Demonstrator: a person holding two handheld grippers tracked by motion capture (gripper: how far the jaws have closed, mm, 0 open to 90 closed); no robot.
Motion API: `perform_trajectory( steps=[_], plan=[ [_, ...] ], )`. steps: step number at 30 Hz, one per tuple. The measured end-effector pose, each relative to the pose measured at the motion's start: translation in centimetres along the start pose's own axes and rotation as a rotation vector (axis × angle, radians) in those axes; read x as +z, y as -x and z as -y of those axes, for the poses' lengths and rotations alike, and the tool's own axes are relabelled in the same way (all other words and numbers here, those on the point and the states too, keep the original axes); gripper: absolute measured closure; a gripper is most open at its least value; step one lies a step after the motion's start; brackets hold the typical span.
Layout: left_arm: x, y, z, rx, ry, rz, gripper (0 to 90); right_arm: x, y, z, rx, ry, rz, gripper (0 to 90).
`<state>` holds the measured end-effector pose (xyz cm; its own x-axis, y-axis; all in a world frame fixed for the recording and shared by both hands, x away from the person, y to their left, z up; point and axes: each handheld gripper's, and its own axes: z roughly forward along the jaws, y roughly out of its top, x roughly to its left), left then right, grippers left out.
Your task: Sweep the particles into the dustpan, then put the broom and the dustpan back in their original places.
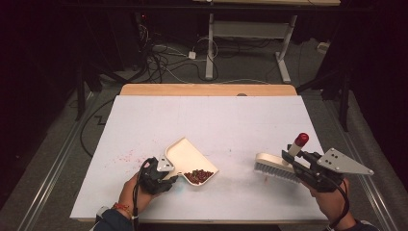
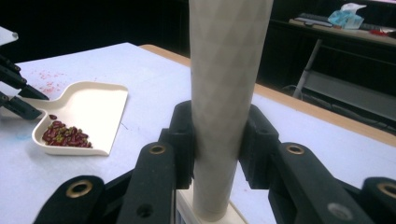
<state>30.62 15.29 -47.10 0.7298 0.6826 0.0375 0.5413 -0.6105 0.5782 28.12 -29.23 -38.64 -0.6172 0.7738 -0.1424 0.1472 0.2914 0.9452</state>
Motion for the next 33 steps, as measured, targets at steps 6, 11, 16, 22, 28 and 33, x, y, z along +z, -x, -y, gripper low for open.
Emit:
perform_trajectory(
  steps=[6,11,16,22,28,33],
  plan=[
    [-0.1,-0.3,0.0,-0.026,0.017,0.001,63.7,-0.1,0.0,0.3,-0.009,-0.036,-0.036,70.1],
    [-0.2,-0.8,0.5,-0.048,0.015,-0.009,63.6,0.4,0.3,0.3,0.006,-0.055,-0.081,70.0],
    [-0.3,-1.5,0.8,-0.072,0.013,-0.027,63.6,0.3,0.7,0.5,0.015,-0.069,-0.101,70.0],
    [-0.7,-2.1,1.1,-0.093,0.015,-0.049,63.6,0.0,0.9,0.5,0.012,-0.078,-0.08,70.0],
    [-0.9,-3.1,1.7,-0.126,0.013,-0.067,63.6,-0.3,1.2,0.4,0.016,-0.084,-0.067,70.0],
    [-0.9,-3.9,2.1,-0.157,0.014,-0.082,63.6,-1.0,1.2,0.1,0.019,-0.086,-0.086,70.1]
  ],
)
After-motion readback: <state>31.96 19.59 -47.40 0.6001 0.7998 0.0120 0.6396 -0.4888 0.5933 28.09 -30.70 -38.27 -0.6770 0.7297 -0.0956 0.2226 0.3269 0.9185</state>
